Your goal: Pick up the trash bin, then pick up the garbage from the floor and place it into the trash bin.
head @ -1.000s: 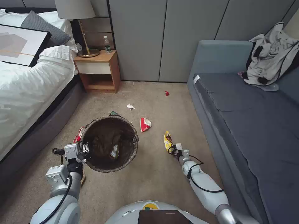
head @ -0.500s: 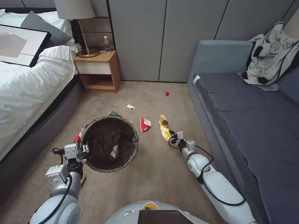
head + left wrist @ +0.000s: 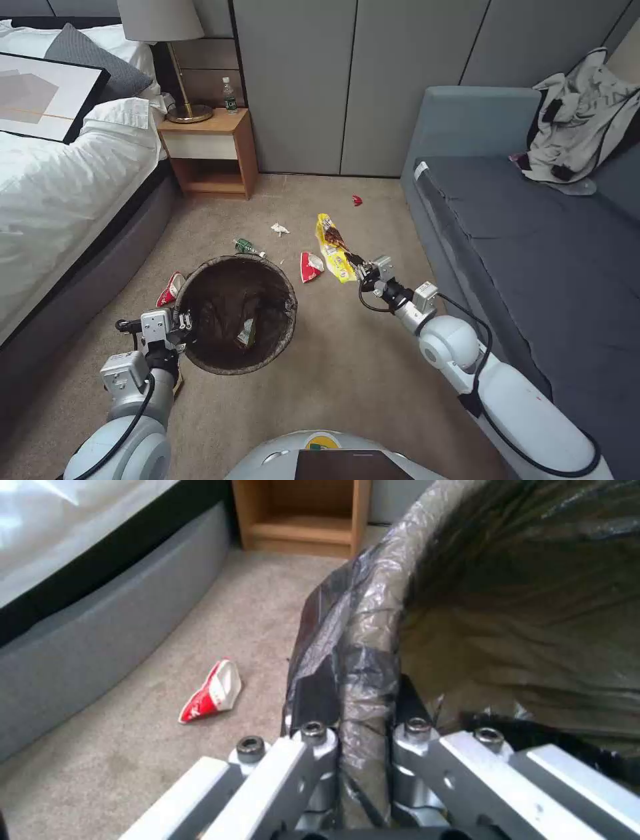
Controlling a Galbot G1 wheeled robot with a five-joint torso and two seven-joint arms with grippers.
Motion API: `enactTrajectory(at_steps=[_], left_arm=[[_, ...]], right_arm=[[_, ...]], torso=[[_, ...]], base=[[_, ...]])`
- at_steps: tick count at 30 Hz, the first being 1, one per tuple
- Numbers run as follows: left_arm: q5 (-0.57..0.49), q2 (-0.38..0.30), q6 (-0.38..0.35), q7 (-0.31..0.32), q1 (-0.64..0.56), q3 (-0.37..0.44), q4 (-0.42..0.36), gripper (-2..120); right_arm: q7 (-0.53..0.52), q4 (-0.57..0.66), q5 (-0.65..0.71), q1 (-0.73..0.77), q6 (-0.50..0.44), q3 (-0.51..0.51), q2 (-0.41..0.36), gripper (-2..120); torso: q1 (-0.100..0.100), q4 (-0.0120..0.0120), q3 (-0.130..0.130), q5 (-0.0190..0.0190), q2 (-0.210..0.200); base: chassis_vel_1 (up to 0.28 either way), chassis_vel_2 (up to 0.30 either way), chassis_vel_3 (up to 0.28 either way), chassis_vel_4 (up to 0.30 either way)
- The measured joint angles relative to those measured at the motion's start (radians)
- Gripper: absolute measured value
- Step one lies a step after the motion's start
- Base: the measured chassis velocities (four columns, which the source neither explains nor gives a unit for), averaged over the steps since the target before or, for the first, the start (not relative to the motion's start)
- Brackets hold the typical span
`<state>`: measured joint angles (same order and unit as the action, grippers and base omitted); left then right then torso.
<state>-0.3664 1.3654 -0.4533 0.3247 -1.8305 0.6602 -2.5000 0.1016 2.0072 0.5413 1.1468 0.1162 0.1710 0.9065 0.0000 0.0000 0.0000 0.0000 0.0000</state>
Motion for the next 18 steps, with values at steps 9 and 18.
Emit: enactTrajectory(at_steps=[9, 18], left_arm=[[-0.001, -0.011, -0.005, 0.003, 0.000, 0.000, 0.000, 3], [-0.002, -0.018, -0.015, 0.003, 0.002, -0.002, 0.000, 3]], right_arm=[[0.053, 0.146, 0.075, -0.092, 0.060, -0.077, -0.054, 0], [0.080, 0.151, 0.094, -0.253, 0.115, -0.259, 0.000, 0]], torso=[[0.000, 0.0000, 0.000, 0.0000, 0.000], [0.000, 0.0000, 0.000, -0.0001, 0.000]], base=[[0.000, 0.000, 0.000, 0.000], [0.000, 0.000, 0.000, 0.000]])
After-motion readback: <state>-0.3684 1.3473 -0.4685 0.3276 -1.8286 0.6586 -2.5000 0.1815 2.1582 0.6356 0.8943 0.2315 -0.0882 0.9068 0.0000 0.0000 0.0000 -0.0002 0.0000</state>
